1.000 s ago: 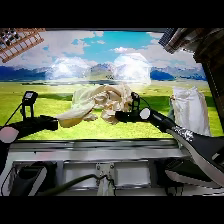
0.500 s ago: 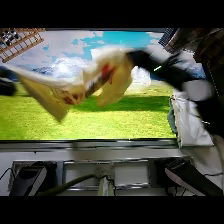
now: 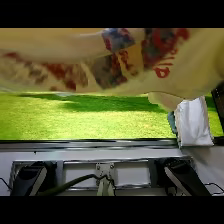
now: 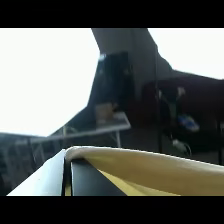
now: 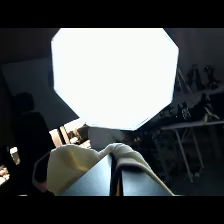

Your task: Fold the clothes and pants, and hang the long-sleeved shirts on hangers.

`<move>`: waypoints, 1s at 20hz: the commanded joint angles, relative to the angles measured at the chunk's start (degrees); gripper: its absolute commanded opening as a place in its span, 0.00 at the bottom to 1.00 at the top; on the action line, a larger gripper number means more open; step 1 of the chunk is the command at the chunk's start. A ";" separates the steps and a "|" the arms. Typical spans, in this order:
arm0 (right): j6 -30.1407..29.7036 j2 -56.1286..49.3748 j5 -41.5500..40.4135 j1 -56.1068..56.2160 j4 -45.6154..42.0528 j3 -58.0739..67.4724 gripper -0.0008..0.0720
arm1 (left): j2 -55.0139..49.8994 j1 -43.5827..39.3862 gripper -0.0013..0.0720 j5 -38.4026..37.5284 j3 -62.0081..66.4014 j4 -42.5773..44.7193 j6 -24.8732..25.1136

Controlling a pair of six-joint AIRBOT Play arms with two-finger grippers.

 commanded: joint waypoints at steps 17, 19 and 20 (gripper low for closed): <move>22.32 -21.29 1.81 -0.28 -15.63 -28.17 0.04 | -42.36 -0.66 0.02 -8.98 -5.03 -3.52 0.00; 22.32 -30.71 -8.41 -0.28 -15.56 -28.20 0.04 | -51.67 -1.36 0.02 -5.42 -5.03 -3.23 0.15; 22.32 -35.80 -13.99 -0.50 -15.54 -27.45 0.05 | -55.87 -1.57 0.02 -3.89 -5.03 -3.80 -1.31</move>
